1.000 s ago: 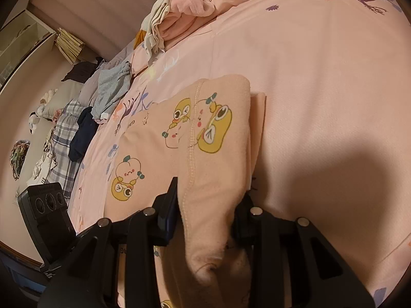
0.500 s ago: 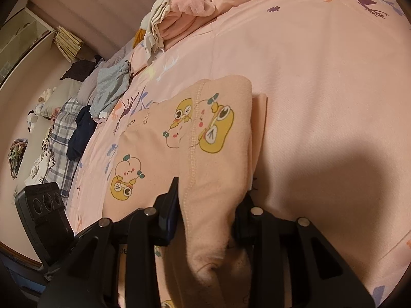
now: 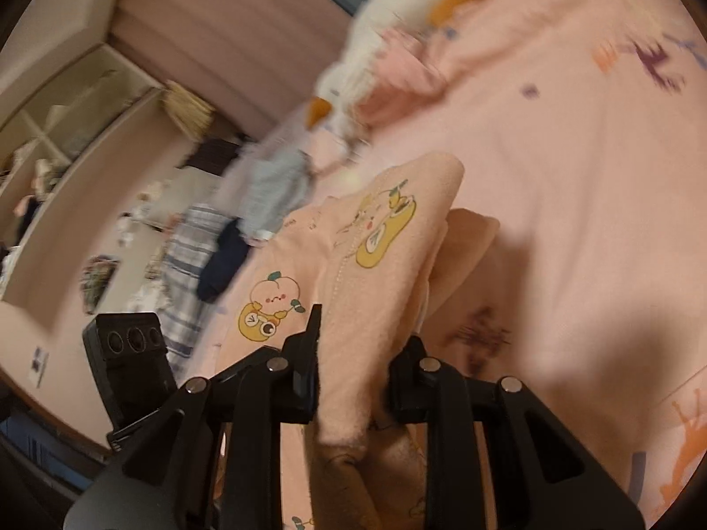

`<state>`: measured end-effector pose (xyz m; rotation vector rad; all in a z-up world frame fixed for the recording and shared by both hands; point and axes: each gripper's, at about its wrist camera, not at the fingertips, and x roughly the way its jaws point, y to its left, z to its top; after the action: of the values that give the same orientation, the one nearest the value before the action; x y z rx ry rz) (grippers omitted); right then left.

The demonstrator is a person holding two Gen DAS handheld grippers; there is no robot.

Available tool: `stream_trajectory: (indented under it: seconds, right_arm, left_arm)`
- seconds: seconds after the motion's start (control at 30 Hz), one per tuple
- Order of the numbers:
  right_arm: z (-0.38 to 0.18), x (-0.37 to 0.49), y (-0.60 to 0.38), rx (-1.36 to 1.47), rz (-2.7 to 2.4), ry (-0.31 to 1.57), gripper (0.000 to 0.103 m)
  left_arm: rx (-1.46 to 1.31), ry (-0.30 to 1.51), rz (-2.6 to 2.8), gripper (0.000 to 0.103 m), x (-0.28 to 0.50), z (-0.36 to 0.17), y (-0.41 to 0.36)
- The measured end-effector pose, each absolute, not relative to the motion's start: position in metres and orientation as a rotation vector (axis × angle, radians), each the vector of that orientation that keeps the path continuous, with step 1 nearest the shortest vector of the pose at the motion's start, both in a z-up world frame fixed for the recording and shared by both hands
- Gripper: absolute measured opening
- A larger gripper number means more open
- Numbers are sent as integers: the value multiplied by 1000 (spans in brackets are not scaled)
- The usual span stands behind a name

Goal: Fold small clothes

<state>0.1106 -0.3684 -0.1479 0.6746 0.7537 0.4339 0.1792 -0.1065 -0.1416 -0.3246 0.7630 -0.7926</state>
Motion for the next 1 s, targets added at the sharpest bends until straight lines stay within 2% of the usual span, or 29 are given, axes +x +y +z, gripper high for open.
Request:
stream_trajectory:
  seconds: [0.27,1.0]
  right_arm:
    - [-107,85,-360,659,523,650,24]
    - [-102,89,-346,680,584,633,24]
  left_arm:
    - [-392,693,-876,27,158,-111,-80]
    - [-450,674,-866,27,158,-106,-59]
